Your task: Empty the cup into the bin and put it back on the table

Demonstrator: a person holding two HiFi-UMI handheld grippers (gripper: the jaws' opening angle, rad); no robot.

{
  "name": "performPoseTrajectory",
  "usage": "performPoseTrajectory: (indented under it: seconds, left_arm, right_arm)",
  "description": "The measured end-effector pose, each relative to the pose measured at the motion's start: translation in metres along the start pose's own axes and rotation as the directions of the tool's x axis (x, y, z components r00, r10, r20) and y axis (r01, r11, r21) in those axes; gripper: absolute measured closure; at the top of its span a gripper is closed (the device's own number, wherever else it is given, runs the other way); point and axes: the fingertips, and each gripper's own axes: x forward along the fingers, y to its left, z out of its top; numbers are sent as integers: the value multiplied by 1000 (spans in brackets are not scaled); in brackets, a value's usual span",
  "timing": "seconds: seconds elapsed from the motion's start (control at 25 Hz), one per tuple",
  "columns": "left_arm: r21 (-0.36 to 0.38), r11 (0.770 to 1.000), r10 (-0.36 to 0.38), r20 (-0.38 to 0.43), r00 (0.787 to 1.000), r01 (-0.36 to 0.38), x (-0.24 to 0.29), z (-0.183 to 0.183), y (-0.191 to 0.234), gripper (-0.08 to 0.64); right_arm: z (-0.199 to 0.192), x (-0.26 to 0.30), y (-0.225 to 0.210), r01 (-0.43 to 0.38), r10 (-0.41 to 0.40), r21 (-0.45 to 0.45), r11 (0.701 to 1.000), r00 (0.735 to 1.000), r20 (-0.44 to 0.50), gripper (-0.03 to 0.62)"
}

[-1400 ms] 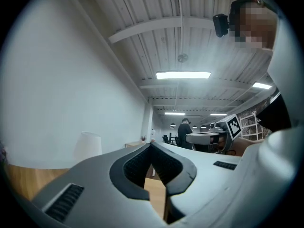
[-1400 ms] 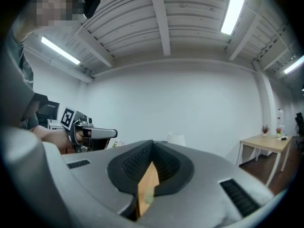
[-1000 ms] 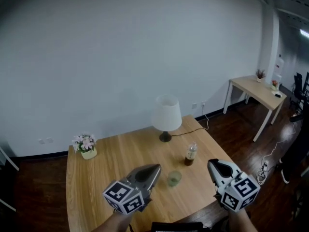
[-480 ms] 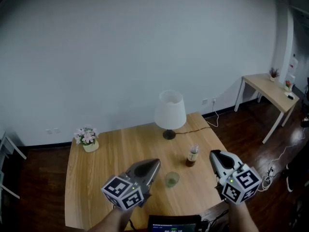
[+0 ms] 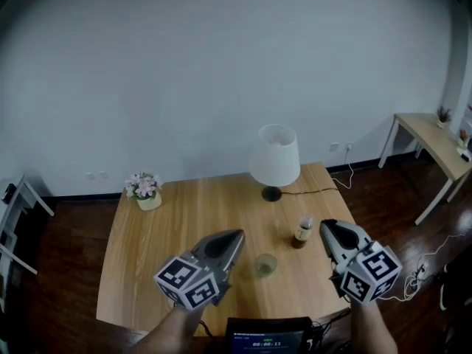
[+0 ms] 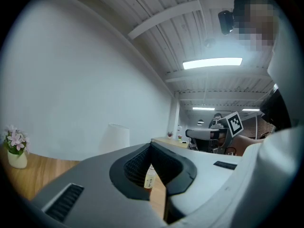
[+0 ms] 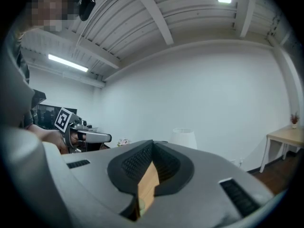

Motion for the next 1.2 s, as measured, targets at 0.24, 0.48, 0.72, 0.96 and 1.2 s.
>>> performPoseTrajectory:
  seconds: [0.24, 0.48, 0.72, 0.96, 1.2]
  left_arm:
    - [-6, 996, 89, -10, 996, -89, -13, -7, 11, 568]
    - [5, 988, 154, -20, 988, -153, -28, -11, 18, 568]
    - [-2, 979, 205, -50, 978, -205, -41, -25, 34, 568]
    - [-15, 975, 216, -116, 969, -220, -45, -70, 38, 568]
    - [-59, 943, 320, -112, 941, -328, -58, -92, 69, 568]
  right_arm:
    - [-14, 21, 10, -104, 104, 14, 994, 994, -32, 592]
    - [-27, 38, 20, -172, 173, 30, 985, 983, -59, 592]
    - [-40, 60, 33, -195, 199, 50, 979, 976, -93, 592]
    - [-54, 85, 54, -238, 240, 34, 971, 962, -127, 592]
    - [-74, 104, 56, -262, 265, 40, 964, 956, -128, 592]
